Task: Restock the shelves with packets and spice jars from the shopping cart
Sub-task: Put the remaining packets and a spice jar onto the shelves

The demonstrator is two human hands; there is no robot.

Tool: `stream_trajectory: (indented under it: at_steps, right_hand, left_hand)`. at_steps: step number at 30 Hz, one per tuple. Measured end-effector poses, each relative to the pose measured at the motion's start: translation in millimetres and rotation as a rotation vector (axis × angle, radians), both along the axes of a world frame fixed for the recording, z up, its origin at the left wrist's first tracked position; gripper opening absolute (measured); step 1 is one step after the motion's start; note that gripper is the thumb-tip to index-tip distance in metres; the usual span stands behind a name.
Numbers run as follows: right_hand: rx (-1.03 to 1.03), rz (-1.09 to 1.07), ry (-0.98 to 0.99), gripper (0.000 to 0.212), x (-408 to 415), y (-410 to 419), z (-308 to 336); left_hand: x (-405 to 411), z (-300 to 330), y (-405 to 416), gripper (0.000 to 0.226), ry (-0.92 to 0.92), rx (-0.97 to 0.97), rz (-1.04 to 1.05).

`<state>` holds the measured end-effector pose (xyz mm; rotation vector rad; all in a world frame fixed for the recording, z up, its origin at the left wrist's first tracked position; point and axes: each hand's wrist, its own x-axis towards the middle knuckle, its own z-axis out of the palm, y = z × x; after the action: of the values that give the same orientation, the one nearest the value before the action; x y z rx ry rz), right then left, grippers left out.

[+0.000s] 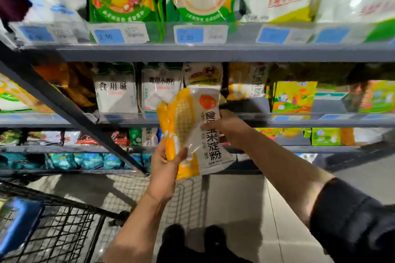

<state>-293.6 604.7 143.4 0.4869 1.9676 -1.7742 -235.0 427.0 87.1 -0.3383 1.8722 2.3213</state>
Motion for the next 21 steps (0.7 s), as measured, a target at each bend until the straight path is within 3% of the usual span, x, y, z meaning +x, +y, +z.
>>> stream_trajectory:
  at_steps: [3, 7, 12, 15, 18, 21]
  right_hand:
    - [-0.045, -0.174, 0.044, 0.024, 15.6, 35.6, -4.5]
    - [-0.076, -0.302, 0.077, 0.033, 24.9, 67.1, -24.2]
    - [-0.032, -0.403, 0.135, 0.038, 21.4, 85.0, -34.3]
    - [0.066, -0.555, 0.198, 0.037, 10.9, 106.5, -30.6]
    - [0.045, -0.659, 0.256, 0.035, -2.6, 130.4, -33.0]
    - [0.071, -0.648, 0.295, 0.034, -17.1, 139.1, -29.9]
  left_hand:
    - [-6.7, -8.7, 33.2, 0.031, -0.060, 0.044, -0.124]
    - [-11.0, -26.2, 70.1, 0.047, -0.157, 0.006, -0.135]
    - [-20.2, -35.6, 84.3, 0.025, -0.213, -0.019, -0.079]
    - [-25.4, -45.2, 71.1, 0.013, -0.157, -0.049, -0.039]
    - [-26.7, -50.6, 60.4, 0.023, -0.153, -0.180, 0.049]
    - [-25.2, -62.0, 50.5, 0.031, -0.194, -0.190, 0.129]
